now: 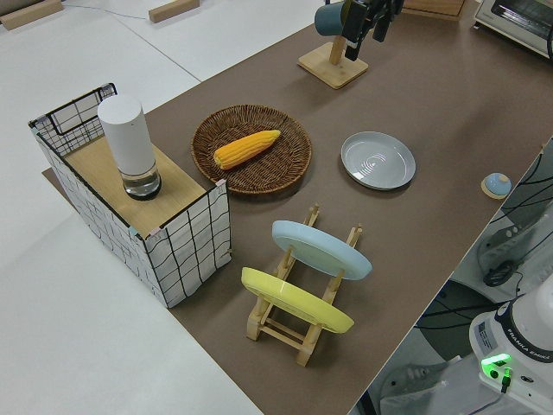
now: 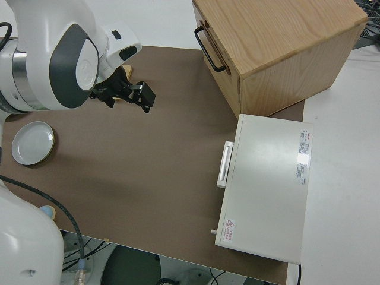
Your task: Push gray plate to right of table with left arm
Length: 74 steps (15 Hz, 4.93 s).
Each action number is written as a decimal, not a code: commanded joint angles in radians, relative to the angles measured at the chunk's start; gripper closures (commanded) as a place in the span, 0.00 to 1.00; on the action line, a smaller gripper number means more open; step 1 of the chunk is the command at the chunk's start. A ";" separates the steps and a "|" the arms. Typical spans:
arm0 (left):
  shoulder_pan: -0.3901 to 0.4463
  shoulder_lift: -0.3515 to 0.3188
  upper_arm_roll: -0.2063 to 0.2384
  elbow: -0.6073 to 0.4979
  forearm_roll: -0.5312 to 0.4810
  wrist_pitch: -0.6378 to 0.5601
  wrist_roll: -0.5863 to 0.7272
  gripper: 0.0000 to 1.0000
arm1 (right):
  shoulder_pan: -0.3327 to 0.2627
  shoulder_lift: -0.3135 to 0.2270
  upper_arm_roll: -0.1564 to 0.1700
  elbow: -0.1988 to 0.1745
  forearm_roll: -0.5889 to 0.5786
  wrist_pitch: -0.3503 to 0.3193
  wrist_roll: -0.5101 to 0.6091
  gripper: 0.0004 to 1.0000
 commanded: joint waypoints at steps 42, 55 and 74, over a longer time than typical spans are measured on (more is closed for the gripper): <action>0.006 -0.060 0.041 -0.768 -0.225 0.492 0.030 0.03 | -0.024 -0.027 0.015 -0.027 0.021 -0.001 0.010 0.00; -0.001 -0.051 -0.006 -0.842 -0.226 0.650 0.030 0.42 | -0.024 -0.027 0.015 -0.027 0.021 0.000 0.010 0.00; -0.001 -0.040 -0.070 -0.840 -0.228 0.704 -0.112 0.98 | -0.024 -0.027 0.015 -0.027 0.021 0.000 0.010 0.00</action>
